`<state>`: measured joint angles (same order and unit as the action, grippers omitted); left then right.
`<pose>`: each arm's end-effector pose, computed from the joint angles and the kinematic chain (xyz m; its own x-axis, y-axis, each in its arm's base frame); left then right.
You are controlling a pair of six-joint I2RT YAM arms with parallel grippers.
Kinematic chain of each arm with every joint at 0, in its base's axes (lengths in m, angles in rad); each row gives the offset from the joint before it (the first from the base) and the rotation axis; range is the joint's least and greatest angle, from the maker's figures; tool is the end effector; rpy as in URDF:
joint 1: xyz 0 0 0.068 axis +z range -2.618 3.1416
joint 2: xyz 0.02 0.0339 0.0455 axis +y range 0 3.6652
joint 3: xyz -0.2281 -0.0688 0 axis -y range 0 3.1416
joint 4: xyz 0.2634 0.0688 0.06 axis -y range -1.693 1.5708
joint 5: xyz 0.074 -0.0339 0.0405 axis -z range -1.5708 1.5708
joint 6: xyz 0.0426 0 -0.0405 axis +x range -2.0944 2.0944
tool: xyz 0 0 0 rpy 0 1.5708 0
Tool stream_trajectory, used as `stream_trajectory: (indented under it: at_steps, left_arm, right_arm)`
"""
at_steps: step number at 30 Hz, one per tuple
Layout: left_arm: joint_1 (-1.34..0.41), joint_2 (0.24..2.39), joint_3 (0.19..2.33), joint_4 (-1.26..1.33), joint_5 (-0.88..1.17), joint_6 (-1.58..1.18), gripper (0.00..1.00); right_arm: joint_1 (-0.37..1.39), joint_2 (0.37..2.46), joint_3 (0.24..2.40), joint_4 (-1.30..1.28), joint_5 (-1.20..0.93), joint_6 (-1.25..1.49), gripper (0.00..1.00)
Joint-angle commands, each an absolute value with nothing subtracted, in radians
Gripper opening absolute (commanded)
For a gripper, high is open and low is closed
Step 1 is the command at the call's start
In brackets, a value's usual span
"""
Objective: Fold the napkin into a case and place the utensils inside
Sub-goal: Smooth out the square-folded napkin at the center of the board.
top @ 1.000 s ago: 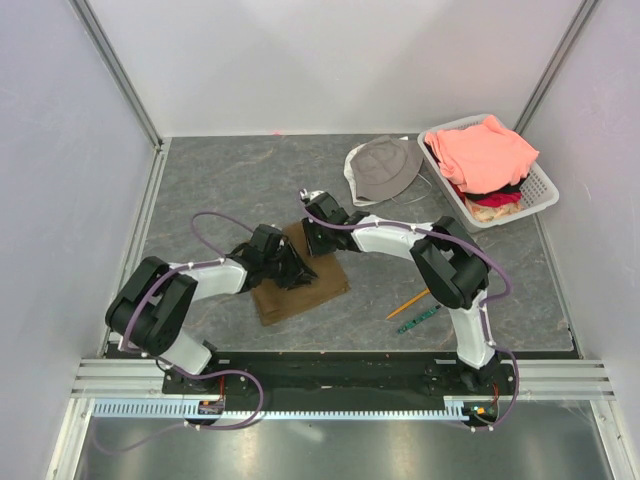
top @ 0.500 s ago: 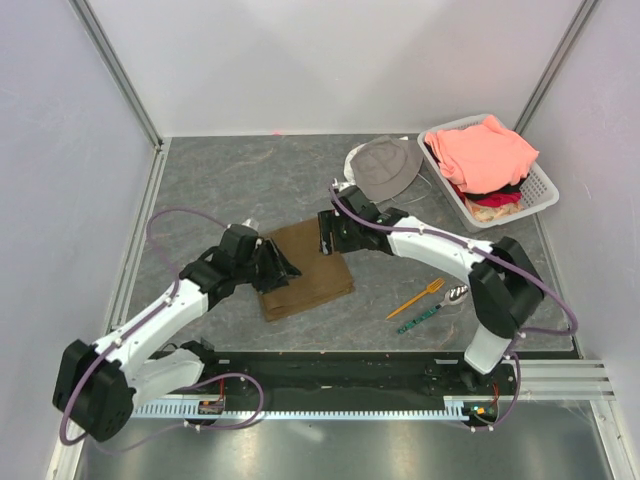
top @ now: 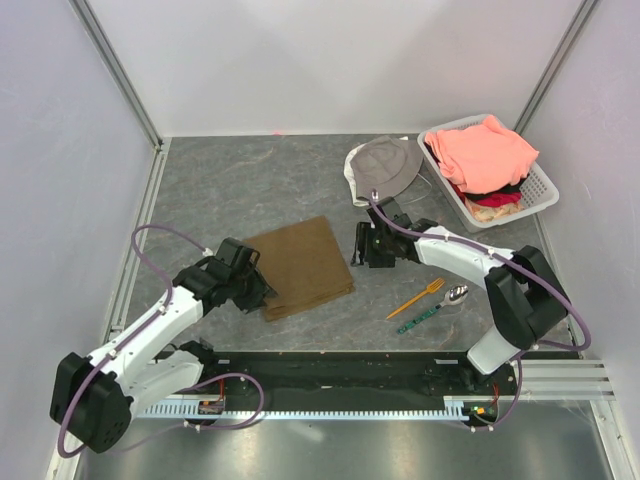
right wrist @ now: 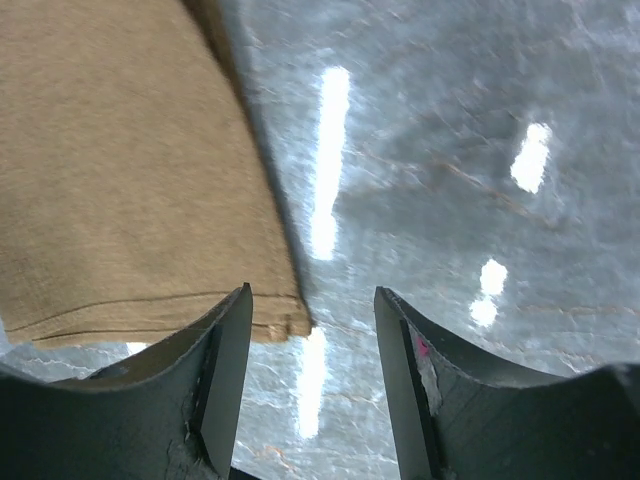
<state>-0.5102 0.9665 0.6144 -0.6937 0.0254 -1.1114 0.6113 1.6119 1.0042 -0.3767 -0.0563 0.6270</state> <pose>0.1886 -0.1068 0.1658 -0.7824 -0.5890 -0.2025 -0.4554 0.7628 -0.4590 0.2806 0.1996 0.1432 -0.9035 0.0821 -0.4206 -0.0845 0.9281 0.3626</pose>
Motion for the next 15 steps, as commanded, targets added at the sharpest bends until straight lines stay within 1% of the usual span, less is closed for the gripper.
stream_trajectory:
  at_steps: [1,6,11,15]
  left_arm:
    - [-0.479,0.980,0.603,-0.715,-0.032,-1.134,0.46]
    - [-0.454,0.996,0.575,-0.698,-0.029,-1.129,0.47]
    - [-0.448,0.999,0.537,-0.666,-0.003,-1.106,0.49]
    - [-0.446,1.005,0.522,-0.620,0.046,-1.097,0.47]
  right_arm:
    - [0.589,1.562,0.963,-0.334,-0.109,0.655,0.60]
    - [0.575,1.572,0.933,-0.302,-0.112,0.661,0.60]
    - [0.558,1.595,0.919,-0.264,-0.172,0.681,0.61]
    - [0.560,1.612,0.920,-0.250,-0.179,0.681,0.61]
